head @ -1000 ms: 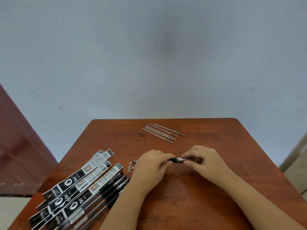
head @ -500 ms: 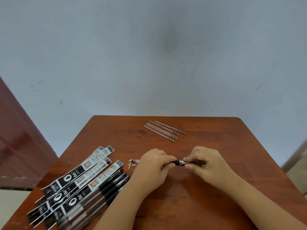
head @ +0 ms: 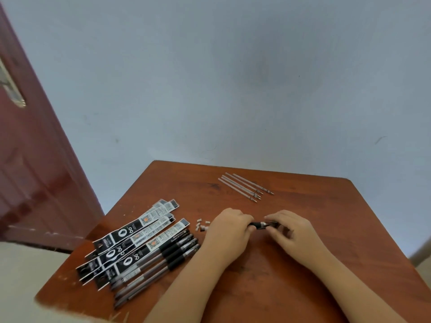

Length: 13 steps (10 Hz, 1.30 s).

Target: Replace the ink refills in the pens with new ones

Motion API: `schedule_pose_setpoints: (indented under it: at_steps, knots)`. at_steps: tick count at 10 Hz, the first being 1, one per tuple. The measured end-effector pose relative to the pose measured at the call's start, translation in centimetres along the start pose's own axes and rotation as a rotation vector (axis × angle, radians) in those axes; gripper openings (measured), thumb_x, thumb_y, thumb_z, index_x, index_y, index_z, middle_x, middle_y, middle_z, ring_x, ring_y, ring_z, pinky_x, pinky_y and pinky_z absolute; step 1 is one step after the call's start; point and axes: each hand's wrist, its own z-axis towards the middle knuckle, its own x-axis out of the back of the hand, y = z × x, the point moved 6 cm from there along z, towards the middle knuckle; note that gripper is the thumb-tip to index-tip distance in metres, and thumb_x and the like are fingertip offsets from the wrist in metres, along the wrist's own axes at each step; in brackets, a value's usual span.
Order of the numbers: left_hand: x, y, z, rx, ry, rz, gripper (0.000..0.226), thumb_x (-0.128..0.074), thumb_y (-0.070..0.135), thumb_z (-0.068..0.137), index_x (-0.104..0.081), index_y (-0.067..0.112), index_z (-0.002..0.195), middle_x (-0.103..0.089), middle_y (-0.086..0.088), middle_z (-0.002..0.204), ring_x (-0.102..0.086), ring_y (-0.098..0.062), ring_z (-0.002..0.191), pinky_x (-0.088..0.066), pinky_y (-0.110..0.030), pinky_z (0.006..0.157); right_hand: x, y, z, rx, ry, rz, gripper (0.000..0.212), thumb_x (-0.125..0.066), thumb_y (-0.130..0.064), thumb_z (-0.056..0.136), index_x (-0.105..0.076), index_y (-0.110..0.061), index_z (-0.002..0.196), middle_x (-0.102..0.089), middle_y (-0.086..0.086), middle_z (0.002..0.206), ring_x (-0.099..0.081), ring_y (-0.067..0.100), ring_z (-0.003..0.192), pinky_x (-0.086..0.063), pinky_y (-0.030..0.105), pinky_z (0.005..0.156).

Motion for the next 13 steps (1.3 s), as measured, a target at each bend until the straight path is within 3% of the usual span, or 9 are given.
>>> schedule_pose_setpoints:
  at_steps: [2,3,4,5,6,7,8,11,13]
  knots:
    - [1.9,-1.1,-3.2,0.111,-0.017,0.074,0.030,-0.043,0.025,0.094,-0.055,0.016,0.119,-0.052,-0.007,0.114,-0.040,-0.021,0.111,-0.030,-0.027,0.090,-1.5,-2.2,-0.7,0.007,-0.148,-0.127,0.044,-0.044,-0.042,0.078,-0.065,-0.012,0.103,-0.066,-0.001,0.091,-0.057,0.009,0.083,-0.041,0.018,0.075]
    - [2.4,-2.3,-6.0,0.177,-0.029,0.147,0.030,-0.042,0.028,0.094,-0.056,0.017,0.118,-0.053,-0.004,0.114,-0.043,-0.019,0.111,-0.033,-0.028,0.090,-3.1,-4.5,-1.3,0.121,-0.277,-0.238,0.037,-0.044,-0.036,0.078,-0.068,-0.014,0.095,-0.069,0.000,0.085,-0.064,0.015,0.077,-0.051,0.022,0.068]
    - [3.6,-2.9,-8.8,0.224,0.035,0.188,0.030,-0.041,0.030,0.094,-0.051,0.021,0.121,-0.056,0.001,0.115,-0.046,-0.016,0.110,-0.036,-0.027,0.089,-4.1,-5.9,-1.8,0.148,-0.324,-0.278,0.039,-0.046,-0.032,0.084,-0.058,-0.012,0.116,-0.063,0.006,0.112,-0.057,0.021,0.105,-0.044,0.033,0.090]
    - [4.4,-3.6,-10.8,0.244,0.102,0.213,0.030,-0.039,0.030,0.095,-0.050,0.022,0.122,-0.056,0.005,0.116,-0.046,-0.014,0.110,-0.036,-0.023,0.088,-5.0,-7.0,-2.8,0.116,-0.337,-0.296,0.054,-0.034,-0.046,0.083,-0.054,-0.012,0.121,-0.055,0.008,0.125,-0.049,0.023,0.117,-0.039,0.036,0.096]
    - [5.3,-4.0,-12.4,0.258,0.187,0.191,0.019,-0.069,0.020,0.078,-0.067,0.013,0.096,-0.067,-0.002,0.088,-0.061,-0.021,0.086,-0.048,-0.028,0.071,-6.1,-7.0,-3.3,0.057,-0.390,-0.333,0.064,-0.025,-0.054,0.081,-0.046,-0.017,0.129,-0.040,0.007,0.140,-0.034,0.020,0.131,-0.027,0.038,0.109]
    - [5.2,-4.8,-13.4,0.211,0.270,0.230,0.030,-0.090,0.009,0.041,-0.068,0.013,0.061,-0.062,0.001,0.056,-0.060,-0.018,0.052,-0.048,-0.026,0.043,-6.3,-6.6,-3.6,-0.044,-0.431,-0.402,0.050,-0.034,-0.046,0.091,-0.033,-0.023,0.136,-0.022,-0.001,0.150,-0.015,0.015,0.138,-0.010,0.037,0.114]
    - [5.1,-5.1,-13.6,0.215,0.275,0.221,0.030,-0.089,0.006,0.039,-0.067,0.013,0.058,-0.060,0.000,0.056,-0.057,-0.018,0.050,-0.047,-0.027,0.041,-6.3,-6.6,-3.8,-0.071,-0.421,-0.405,0.047,-0.034,-0.043,0.093,-0.032,-0.025,0.136,-0.020,-0.003,0.150,-0.012,0.014,0.139,-0.007,0.036,0.114]
    - [4.5,-5.1,-13.8,0.193,0.326,0.167,0.031,-0.087,0.003,0.041,-0.069,0.013,0.064,-0.063,-0.001,0.063,-0.061,-0.021,0.057,-0.047,-0.030,0.046,-6.0,-6.8,-4.0,-0.110,-0.403,-0.366,0.046,-0.035,-0.042,0.093,-0.034,-0.025,0.135,-0.023,-0.005,0.149,-0.014,0.012,0.139,-0.007,0.033,0.113]
    - [3.7,-1.5,-16.1,0.018,0.404,0.069,0.012,-0.068,0.021,0.067,-0.073,0.015,0.076,-0.069,0.001,0.077,-0.067,-0.015,0.073,-0.053,-0.026,0.066,-4.2,-6.4,-4.4,-0.206,-0.225,-0.080,0.038,-0.043,-0.033,0.092,-0.044,-0.021,0.128,-0.036,-0.006,0.141,-0.026,0.009,0.132,-0.019,0.024,0.109]
